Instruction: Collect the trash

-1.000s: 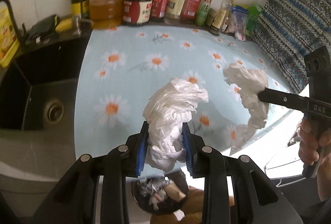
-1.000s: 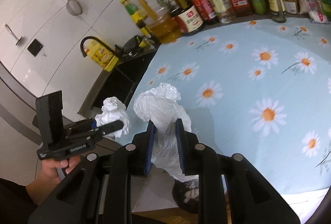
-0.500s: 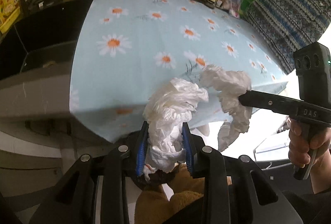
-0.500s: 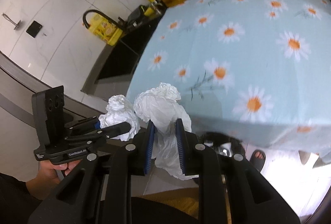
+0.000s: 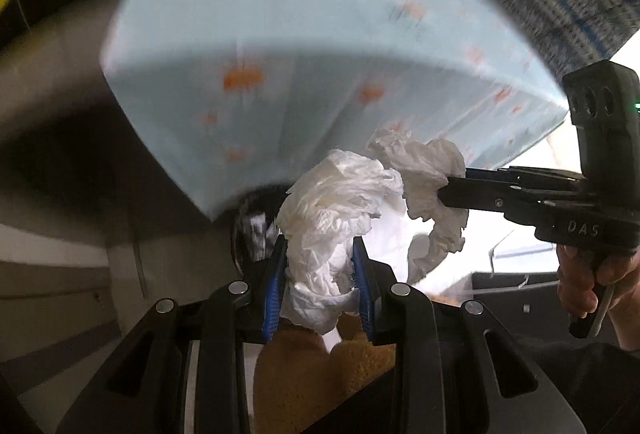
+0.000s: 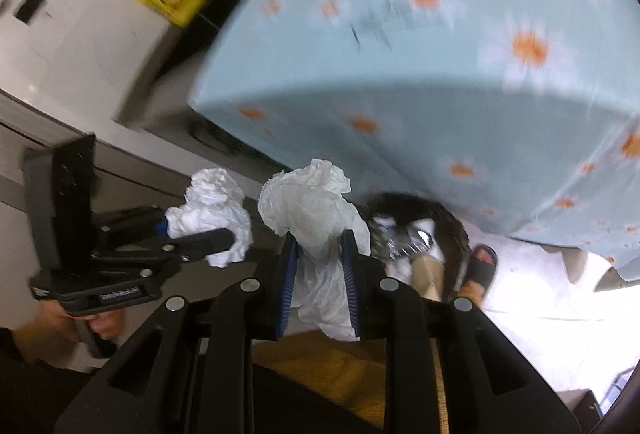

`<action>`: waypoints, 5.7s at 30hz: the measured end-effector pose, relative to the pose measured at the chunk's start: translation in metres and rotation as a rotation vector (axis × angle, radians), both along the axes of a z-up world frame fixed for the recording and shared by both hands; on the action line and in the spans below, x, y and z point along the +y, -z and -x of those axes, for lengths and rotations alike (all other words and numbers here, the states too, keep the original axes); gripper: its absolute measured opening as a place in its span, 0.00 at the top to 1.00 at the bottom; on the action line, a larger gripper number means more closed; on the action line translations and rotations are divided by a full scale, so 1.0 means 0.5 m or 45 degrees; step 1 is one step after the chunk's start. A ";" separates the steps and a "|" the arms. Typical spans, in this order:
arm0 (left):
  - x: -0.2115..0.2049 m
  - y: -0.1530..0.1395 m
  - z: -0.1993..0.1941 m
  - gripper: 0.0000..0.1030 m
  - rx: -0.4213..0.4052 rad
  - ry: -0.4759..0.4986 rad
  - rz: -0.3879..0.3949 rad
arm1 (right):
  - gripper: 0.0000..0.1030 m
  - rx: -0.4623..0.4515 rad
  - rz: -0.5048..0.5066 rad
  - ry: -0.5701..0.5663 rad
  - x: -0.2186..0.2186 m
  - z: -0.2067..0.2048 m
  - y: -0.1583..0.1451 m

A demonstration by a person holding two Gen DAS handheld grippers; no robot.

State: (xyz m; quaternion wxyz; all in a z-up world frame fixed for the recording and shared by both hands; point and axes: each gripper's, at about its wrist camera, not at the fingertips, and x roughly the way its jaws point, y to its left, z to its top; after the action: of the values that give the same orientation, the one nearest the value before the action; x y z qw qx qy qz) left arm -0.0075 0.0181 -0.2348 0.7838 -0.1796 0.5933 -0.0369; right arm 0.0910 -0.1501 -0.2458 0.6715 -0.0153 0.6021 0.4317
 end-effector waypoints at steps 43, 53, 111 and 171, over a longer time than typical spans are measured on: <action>-0.030 0.469 -0.045 0.38 0.471 -0.114 0.033 | 0.47 0.598 0.287 0.577 -0.057 -0.048 0.506; -0.020 0.463 -0.033 0.38 0.476 -0.135 0.047 | 0.47 0.474 0.325 0.533 -0.051 -0.048 0.473; -0.098 -0.508 -0.173 0.09 -0.517 -0.191 -0.334 | 0.05 -0.647 -0.206 0.356 -0.272 -0.182 -0.505; -0.096 -0.508 -0.187 0.06 -0.481 -0.305 -0.369 | 0.05 -0.606 -0.165 0.322 -0.274 -0.219 -0.477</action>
State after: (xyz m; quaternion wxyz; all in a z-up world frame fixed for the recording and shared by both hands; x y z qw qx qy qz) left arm 0.0858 -0.0300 0.0191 0.8969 -0.1244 0.4101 0.1087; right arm 0.2004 -0.2873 -0.0071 0.8422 0.0020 0.3958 0.3662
